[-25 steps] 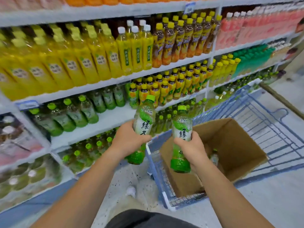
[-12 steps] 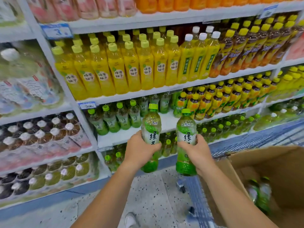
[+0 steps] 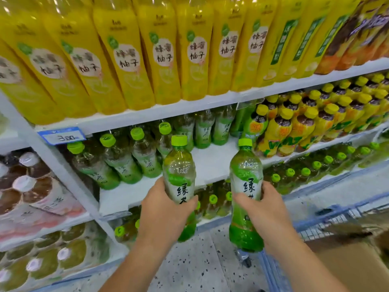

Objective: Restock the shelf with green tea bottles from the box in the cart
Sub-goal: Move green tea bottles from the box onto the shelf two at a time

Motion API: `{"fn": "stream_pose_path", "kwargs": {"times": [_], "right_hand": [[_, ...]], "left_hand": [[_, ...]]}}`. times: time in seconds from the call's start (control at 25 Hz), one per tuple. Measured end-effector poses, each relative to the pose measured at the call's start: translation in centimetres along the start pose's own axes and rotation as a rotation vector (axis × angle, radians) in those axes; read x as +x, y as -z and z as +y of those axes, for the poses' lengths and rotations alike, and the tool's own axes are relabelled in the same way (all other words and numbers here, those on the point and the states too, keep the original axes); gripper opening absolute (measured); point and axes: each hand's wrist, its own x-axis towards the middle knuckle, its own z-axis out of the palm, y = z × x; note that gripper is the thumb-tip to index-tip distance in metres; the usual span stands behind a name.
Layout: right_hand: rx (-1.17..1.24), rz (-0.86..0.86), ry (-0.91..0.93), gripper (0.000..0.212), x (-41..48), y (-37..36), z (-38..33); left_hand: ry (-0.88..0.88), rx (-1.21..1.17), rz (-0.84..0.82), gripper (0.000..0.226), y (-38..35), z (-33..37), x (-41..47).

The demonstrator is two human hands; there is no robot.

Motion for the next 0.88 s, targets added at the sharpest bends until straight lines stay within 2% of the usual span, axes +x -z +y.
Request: {"fn": "stream_pose_path", "kwargs": {"times": [0.24,0.44,0.6,0.88], "right_hand": [[-0.072,-0.105,0.173,0.029,6.7,-1.1,4.5],[-0.031,-0.213,0.335,0.026,11.9,-1.9,4.6],[-0.033,-0.18,0.47,0.033,15.7,-3.0,3.2],[0.004,-0.165,0.633,0.045,19.3,-4.8,1.8]], "left_hand": [[-0.065,-0.015,0.155,0.041,-7.5,-3.7,3.0],[-0.102,0.034,0.256,0.04,-9.8,-3.7,7.0],[-0.191,0.103,0.318,0.04,-10.7,-3.1,9.5],[-0.277,0.074,0.385,0.051,-13.2,-3.2,11.6]]}}
